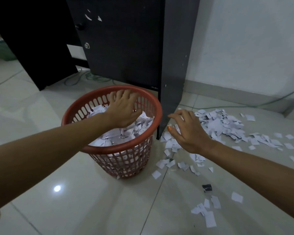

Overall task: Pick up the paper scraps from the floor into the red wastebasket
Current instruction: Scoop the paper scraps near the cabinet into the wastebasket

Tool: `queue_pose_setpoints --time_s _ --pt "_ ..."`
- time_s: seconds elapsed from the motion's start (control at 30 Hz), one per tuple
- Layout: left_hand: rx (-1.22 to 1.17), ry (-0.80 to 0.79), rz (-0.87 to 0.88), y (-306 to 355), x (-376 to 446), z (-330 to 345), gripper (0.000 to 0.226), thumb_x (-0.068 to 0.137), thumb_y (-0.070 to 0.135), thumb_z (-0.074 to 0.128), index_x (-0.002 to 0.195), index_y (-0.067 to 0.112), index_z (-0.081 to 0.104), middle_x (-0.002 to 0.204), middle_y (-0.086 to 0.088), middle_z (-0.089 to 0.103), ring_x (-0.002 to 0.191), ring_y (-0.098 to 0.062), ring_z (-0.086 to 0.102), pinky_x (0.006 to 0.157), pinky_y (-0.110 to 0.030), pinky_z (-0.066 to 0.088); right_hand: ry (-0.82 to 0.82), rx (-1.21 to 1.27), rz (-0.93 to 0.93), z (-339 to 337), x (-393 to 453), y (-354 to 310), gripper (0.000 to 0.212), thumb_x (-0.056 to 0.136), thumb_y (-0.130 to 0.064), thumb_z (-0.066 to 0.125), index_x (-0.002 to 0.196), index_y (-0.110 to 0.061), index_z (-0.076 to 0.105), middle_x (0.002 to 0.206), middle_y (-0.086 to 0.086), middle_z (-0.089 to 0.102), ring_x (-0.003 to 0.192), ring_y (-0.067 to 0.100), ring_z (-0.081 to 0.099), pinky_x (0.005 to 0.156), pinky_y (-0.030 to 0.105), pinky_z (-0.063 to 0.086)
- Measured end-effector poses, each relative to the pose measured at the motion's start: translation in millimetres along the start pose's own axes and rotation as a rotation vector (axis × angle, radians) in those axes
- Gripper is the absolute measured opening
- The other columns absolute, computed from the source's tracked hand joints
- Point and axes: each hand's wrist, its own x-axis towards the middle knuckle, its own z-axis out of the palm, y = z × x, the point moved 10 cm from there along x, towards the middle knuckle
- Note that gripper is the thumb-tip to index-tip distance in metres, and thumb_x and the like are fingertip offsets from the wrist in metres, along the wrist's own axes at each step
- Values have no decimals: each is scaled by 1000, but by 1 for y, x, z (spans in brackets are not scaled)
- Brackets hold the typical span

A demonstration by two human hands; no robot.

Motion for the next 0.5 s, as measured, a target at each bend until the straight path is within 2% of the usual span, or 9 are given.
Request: queue_pose_setpoints --time_s 0.17,0.27,0.33,0.4,0.5 --pt "-130 102 115 45 6 -23 60 83 53 19 123 19 49 125 -4 43 114 -26 38 97 -45 28 -35 -34 33 4 -12 17 50 94 -50 35 127 -17 53 117 3 50 106 24 45 86 43 42" --pt "-138 190 274 77 5 -34 32 94 37 31 102 18 55 100 -1 46 90 -20 43 79 -39 36 -46 -40 40 6 -16 21 52 94 -52 32 127 -18 52 118 3 49 106 23 45 85 43 41" --pt "-206 172 342 93 6 -34 24 98 28 35 89 15 54 81 1 51 70 -19 47 65 -40 42 -45 -23 39 5 -19 23 53 94 -53 32 127 -17 53 117 3 50 106 24 45 85 43 41" --pt "-250 121 335 100 8 -31 23 101 24 36 88 14 51 67 -1 52 56 -20 49 55 -43 45 -54 -11 36 6 -23 26 53 94 -53 31 127 -17 53 118 4 50 106 24 46 85 43 42" --pt "-234 114 358 115 6 -32 21 102 23 36 89 14 50 59 -1 48 48 -19 46 47 -37 38 -75 -16 30 9 -30 32 54 95 -54 31 128 -18 52 120 4 50 106 23 45 86 42 42"
